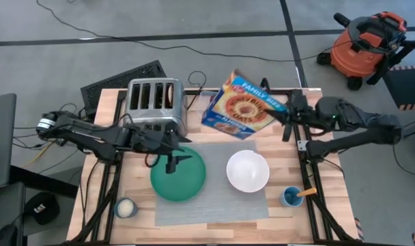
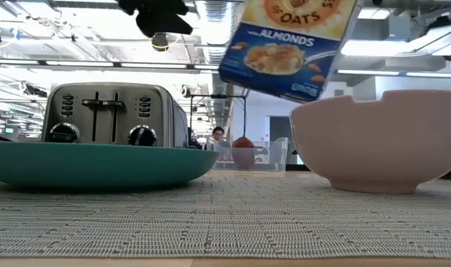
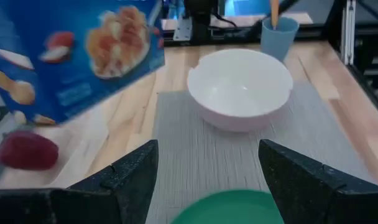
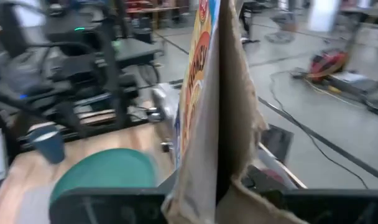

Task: Arrange a breakfast setting
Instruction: Pour the cereal into the white bowl

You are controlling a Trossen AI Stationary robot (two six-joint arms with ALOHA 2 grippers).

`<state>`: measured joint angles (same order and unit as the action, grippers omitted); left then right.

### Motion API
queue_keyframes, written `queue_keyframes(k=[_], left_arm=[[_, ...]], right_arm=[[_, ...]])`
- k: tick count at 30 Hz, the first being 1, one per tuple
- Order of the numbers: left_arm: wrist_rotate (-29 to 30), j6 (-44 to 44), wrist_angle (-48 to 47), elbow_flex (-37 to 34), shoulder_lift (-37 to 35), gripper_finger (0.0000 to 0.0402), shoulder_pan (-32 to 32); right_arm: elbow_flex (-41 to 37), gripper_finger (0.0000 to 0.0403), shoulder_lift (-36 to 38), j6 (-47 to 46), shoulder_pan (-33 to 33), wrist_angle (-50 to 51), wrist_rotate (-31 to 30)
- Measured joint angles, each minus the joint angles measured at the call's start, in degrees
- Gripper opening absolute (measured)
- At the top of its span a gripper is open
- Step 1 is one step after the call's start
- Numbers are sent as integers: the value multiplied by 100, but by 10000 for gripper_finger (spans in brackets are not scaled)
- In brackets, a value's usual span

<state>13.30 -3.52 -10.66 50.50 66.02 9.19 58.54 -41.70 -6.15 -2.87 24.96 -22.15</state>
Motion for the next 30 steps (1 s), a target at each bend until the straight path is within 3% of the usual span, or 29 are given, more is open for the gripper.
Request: queue_keyframes(k=[6, 11, 16, 21, 25, 30], left_arm=[[5, -144, -17, -42, -229, 265, 4], [74, -391, -354, -42, -492, 307, 4], [654, -930, -463, -42, -775, 358, 4], [702, -622, -441, -42, -884, 368, 94], [693, -201, 528, -261, -784, 368, 107], [596, 147, 2400, -916, -785, 368, 111]], right_arm=[[0, 25, -376, 217, -523, -649, -4], [-4, 25, -477, 320, -777, -1152, -9], [-4, 25, -481, 509, -985, -1787, -25], [-2, 25, -587, 662, -1105, -2307, -20], [-2, 25, -887, 812, -1177, -2731, -7], [-2, 25, -1315, 1124, -1352, -3523, -8]])
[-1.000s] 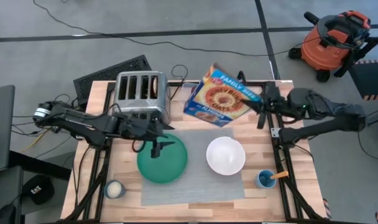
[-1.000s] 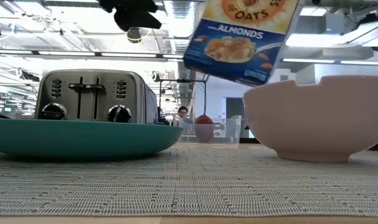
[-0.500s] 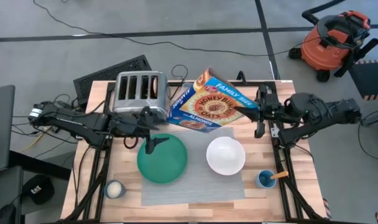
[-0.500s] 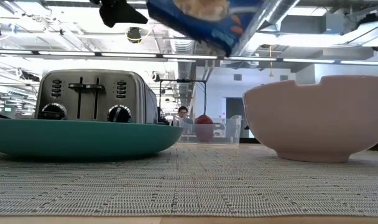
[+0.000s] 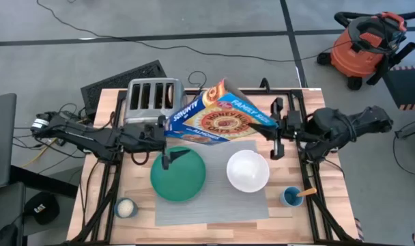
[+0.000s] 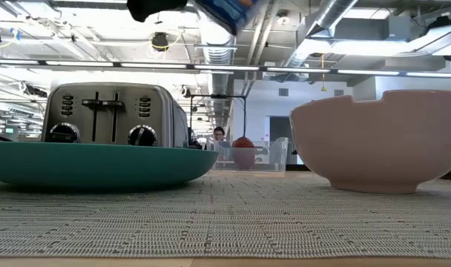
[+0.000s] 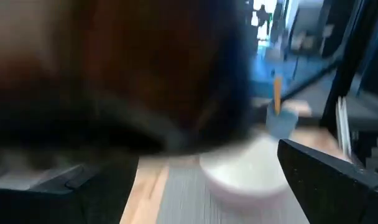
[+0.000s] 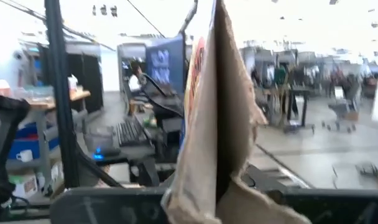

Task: Arrange a breakfast setting
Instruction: Pour the cereal into the white bowl

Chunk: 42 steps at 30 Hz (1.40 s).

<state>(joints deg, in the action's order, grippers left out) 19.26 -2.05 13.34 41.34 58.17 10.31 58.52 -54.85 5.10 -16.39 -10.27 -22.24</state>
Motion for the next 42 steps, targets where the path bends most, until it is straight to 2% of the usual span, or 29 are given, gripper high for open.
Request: queue_keyframes(k=[4, 9, 15, 25, 27, 30, 32, 38, 42], left_arm=[[-76, 168, 1382, -412, -7, 368, 0], [42, 503, 2194, -572, -13, 368, -2], [207, 875, 2519, -599, -2, 368, 7], [827, 1049, 2609, -588, -4, 368, 8], [489, 1170, 2663, -588, -4, 368, -2], [-668, 1326, 2798, -588, -4, 368, 1], [-1126, 1324, 2866, -588, -4, 368, 14], [-1087, 1231, 2852, -588, -20, 365, -2], [-1060, 1222, 2705, -586, -20, 328, 4]], right_arm=[[5, 25, -266, 234, -141, -590, 20], [13, 25, -528, 382, -342, -1119, 41], [9, 25, -561, 420, -611, -1341, 22], [-4, 25, -572, 552, -757, -1436, -68], [-4, 25, -570, 549, -736, -1436, -65], [-4, 25, -608, 487, -609, -1368, -26], [-4, 25, -662, 419, -499, -1341, 29], [5, 25, -923, 499, -262, -1558, 31], [5, 26, -996, 637, -227, -1662, 4]])
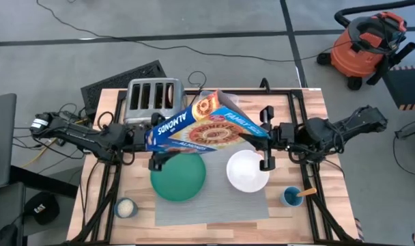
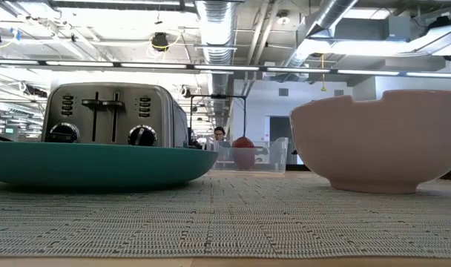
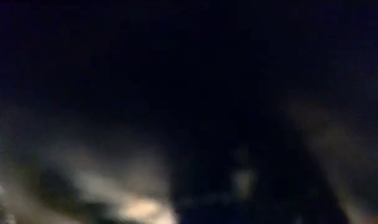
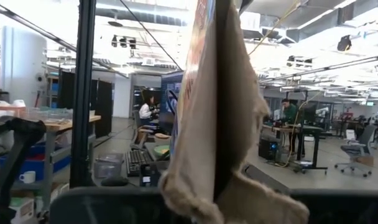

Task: Arrange a breakfast setting
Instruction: Pour the cereal into the white bowl

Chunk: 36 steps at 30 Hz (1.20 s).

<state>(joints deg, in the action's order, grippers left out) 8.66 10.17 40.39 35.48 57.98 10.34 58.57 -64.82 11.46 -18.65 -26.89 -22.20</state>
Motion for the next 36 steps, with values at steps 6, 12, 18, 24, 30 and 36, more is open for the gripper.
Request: queue_keyframes(k=[6, 12, 18, 24, 30, 36], left_arm=[[-24, 56, -131, 0, 14, 208, 1], [-32, 149, -237, 0, -43, 128, 1], [48, 79, -815, 4, -467, 128, 1], [101, -136, -1937, 2, -1207, 128, -4], [161, -427, -3084, 2, -1755, 129, -8], [-324, -810, -4193, 2, -1816, 128, -6]], right_arm=[[0, 50, 20, 63, -44, 33, -11], [0, 70, 35, 107, -42, 99, -46], [-15, 136, 376, 110, -209, 871, -67], [-13, 216, 1169, -179, -562, 1860, -153], [-10, 241, 1970, -896, -845, 3164, -232], [-9, 235, 2452, -1642, -1010, 4210, -232]])
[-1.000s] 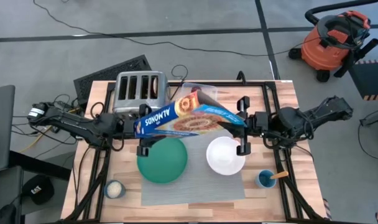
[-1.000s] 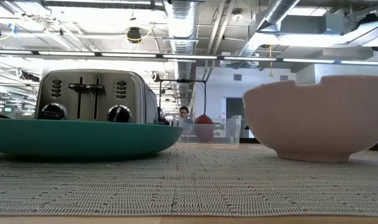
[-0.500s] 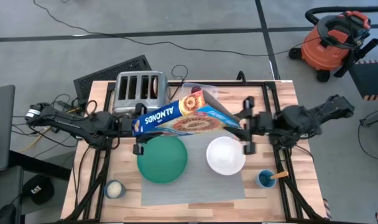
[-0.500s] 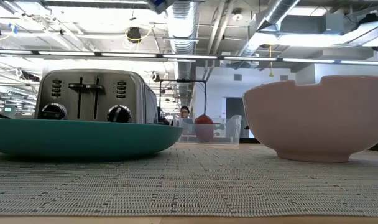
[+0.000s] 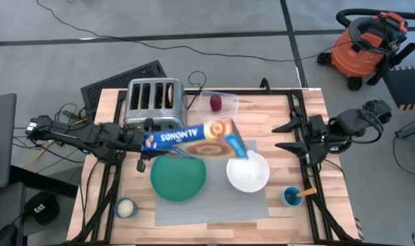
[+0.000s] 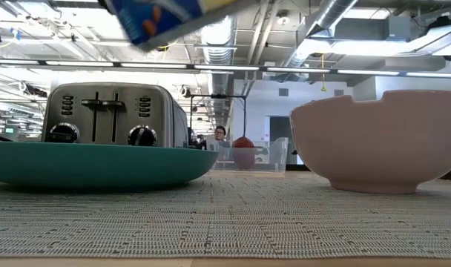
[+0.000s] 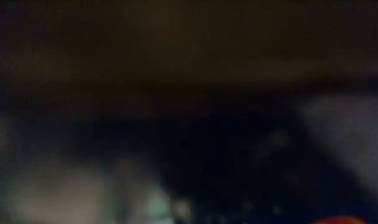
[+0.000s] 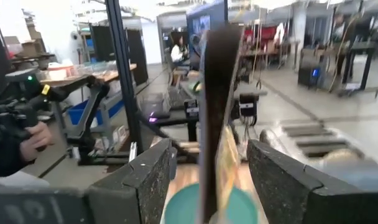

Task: Arrange a breakfast setting
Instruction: Pour the cereal into the white bowl

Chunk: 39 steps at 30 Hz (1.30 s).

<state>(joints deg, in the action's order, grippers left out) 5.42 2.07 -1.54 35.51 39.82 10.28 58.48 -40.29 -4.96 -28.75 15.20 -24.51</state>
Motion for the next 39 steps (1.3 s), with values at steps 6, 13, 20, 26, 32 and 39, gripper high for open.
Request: queue_keyframes(k=[6, 13, 20, 26, 32, 39], left_arm=[[-331, -413, -496, 0, 407, 128, 4], [-329, -436, -1640, 989, 1239, 127, 1], [-487, -294, -3442, 2888, 2338, 127, -99], [-571, 25, -4580, 4435, 3338, 127, -248], [-545, 293, -5608, 5740, 4264, 126, -291], [-422, 631, -6367, 6912, 5113, 126, -286]], right_arm=[[0, 232, 70, -259, 2, 365, -25], [0, 232, 15, -275, 2, 419, -133], [2, 232, 24, -336, 2, 427, -133], [2, 232, 22, -470, 2, 538, -133], [2, 232, 22, -710, 2, 688, -133], [2, 232, 22, -723, 2, 712, -131]])
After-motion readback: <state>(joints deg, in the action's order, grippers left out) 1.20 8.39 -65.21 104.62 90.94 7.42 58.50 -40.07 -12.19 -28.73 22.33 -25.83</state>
